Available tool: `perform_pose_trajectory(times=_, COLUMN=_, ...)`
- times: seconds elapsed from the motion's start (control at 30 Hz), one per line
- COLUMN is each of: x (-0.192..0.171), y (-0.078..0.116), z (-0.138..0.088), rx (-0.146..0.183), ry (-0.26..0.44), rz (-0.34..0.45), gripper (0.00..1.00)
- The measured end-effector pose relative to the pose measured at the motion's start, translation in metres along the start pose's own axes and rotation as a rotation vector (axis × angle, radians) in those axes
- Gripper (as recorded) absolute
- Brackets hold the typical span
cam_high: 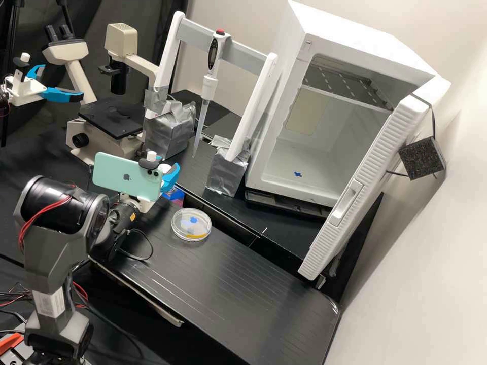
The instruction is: Close the bottle
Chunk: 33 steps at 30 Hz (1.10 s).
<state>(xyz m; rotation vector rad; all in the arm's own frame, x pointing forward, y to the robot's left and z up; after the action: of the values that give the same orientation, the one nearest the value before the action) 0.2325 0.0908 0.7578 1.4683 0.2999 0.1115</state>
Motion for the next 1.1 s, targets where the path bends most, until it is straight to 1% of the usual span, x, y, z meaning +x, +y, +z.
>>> perform_pose_trajectory(times=0.07, x=0.0, y=-0.002, z=0.001, rx=-0.001, ry=-0.005, rz=-0.006, gripper=0.0)
perform_pose_trajectory(times=0.27, x=0.001, y=0.0, z=0.003, rx=-0.003, ry=-0.005, rz=0.01, gripper=0.0)
perform_pose_trajectory(times=0.67, x=-0.009, y=0.0, z=0.005, rx=-0.006, ry=-0.004, rz=0.017, gripper=0.0)
perform_pose_trajectory(times=0.8, x=-0.014, y=-0.003, z=0.002, rx=-0.004, ry=0.011, rz=0.0, gripper=0.0)
perform_pose_trajectory(times=1.0, x=-0.015, y=-0.003, z=0.002, rx=-0.004, ry=0.011, rz=-0.003, gripper=0.0)
perform_pose_trajectory(times=1.1, x=-0.014, y=-0.003, z=0.004, rx=-0.006, ry=0.0, rz=-0.002, gripper=0.0)
